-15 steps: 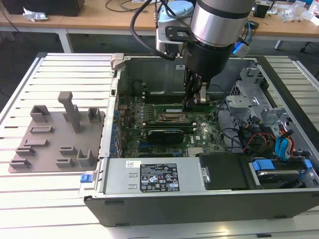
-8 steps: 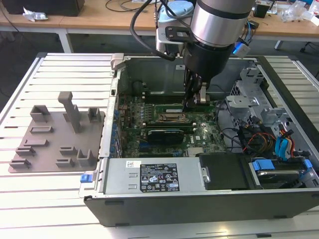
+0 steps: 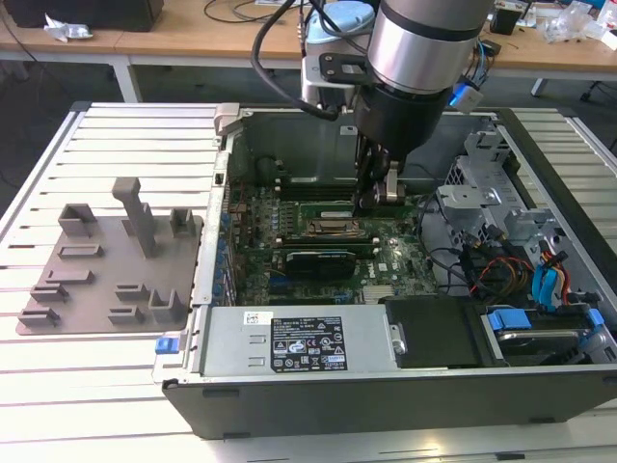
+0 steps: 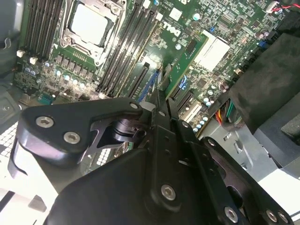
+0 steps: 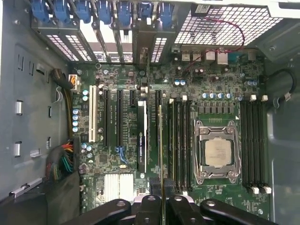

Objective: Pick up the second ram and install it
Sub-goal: 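Insert the second ram into the second slot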

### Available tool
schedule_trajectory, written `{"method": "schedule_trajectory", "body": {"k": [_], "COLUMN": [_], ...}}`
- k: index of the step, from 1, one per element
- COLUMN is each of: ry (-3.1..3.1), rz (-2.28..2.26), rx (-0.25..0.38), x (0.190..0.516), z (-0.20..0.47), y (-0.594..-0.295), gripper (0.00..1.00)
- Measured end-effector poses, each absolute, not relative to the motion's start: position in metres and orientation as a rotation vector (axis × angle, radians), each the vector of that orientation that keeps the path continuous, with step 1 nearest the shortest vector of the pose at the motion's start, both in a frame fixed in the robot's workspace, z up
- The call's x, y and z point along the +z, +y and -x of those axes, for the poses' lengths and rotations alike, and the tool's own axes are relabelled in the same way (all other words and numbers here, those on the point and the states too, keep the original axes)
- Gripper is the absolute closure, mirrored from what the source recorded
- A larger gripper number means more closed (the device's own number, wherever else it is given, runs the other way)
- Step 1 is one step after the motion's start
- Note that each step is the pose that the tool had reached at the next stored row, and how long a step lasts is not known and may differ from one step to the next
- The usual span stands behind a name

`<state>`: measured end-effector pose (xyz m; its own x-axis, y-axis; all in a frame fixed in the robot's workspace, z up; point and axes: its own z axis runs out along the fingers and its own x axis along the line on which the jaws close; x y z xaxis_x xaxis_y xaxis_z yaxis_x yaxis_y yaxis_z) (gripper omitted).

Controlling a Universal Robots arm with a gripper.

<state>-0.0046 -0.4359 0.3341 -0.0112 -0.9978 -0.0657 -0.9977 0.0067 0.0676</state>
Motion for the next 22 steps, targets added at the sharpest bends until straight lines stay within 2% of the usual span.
{"method": "schedule_trajectory", "body": {"k": [22], "ry": [-2.228], "rz": [-2.208], "rx": [-0.149], "x": [0.295], "z": [0.005], "y": [-0.435], "gripper": [0.87]}}
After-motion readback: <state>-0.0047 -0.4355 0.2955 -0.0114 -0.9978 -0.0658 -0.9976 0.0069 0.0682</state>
